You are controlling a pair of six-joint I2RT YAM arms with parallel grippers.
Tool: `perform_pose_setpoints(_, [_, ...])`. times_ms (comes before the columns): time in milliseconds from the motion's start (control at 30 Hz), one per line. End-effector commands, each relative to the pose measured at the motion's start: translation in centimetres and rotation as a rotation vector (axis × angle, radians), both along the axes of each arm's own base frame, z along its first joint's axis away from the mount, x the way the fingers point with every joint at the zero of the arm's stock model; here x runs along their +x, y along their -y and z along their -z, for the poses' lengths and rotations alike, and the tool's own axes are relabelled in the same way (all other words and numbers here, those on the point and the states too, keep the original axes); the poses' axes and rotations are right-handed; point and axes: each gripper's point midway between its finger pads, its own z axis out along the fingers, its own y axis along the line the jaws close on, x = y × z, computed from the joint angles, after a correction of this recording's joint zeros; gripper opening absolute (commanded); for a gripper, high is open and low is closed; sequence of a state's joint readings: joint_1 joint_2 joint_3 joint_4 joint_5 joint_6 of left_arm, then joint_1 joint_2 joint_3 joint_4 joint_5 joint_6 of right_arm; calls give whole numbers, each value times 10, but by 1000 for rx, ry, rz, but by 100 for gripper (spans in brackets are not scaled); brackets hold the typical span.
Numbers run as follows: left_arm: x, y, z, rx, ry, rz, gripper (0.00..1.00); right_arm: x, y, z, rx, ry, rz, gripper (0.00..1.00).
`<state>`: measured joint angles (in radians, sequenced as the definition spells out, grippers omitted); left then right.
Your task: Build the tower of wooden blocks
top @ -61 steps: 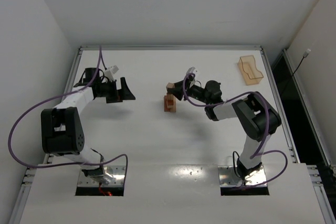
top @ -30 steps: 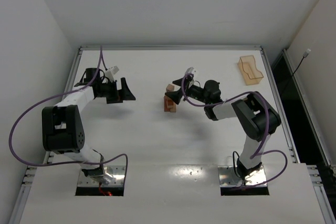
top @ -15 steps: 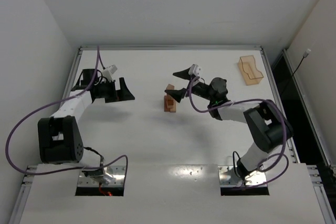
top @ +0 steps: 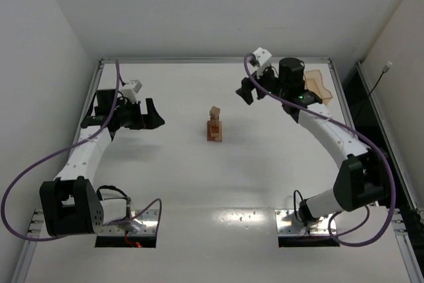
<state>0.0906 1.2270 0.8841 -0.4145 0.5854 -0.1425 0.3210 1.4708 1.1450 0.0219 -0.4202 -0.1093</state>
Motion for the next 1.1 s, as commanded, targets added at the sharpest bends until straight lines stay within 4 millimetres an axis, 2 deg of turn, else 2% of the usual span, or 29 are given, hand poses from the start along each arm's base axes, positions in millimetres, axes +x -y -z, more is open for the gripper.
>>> perform_pose_setpoints(0, [9, -10, -11, 117, 78, -31, 99, -31, 91, 75, -227, -302, 189, 76])
perform_pose_setpoints(67, [9, -13, -8, 158, 79, -29, 99, -44, 112, 94, -284, -365, 218, 77])
perform_pose_setpoints(133, [13, -21, -8, 212, 88, -63, 99, -55, 132, 100, -294, -396, 254, 77])
perform_pose_setpoints(167, [13, -18, -7, 248, 102, -36, 99, -67, 136, 102, -294, -390, 251, 77])
perform_pose_setpoints(233, [13, -25, 0, 307, 81, -63, 99, -83, 139, 109, -287, -392, 251, 77])
perform_pose_setpoints(267, [13, -25, 0, 316, 85, -55, 99, -86, 139, 106, -282, -372, 253, 77])
perform_pose_setpoints(367, [9, -36, 17, 370, 56, -85, 99, -97, 135, 96, -238, -342, 248, 79])
perform_pose_setpoints(400, [7, -39, 24, 380, 49, -93, 99, -101, 130, 101, -234, -359, 239, 79])
perform_pose_setpoints(467, [9, -47, 26, 411, 50, -126, 99, -101, 127, 99, -205, -356, 246, 79])
perform_pose_setpoints(733, [5, -45, 29, 419, 32, -119, 99, -99, 134, 110, -183, -378, 308, 79])
perform_pose_setpoints(900, [5, -45, 29, 419, 32, -119, 99, -100, 136, 101, -180, -348, 318, 80])
perform_pose_setpoints(1067, [3, -42, 30, 419, 25, -108, 99, -102, 136, 102, -180, -348, 318, 80])
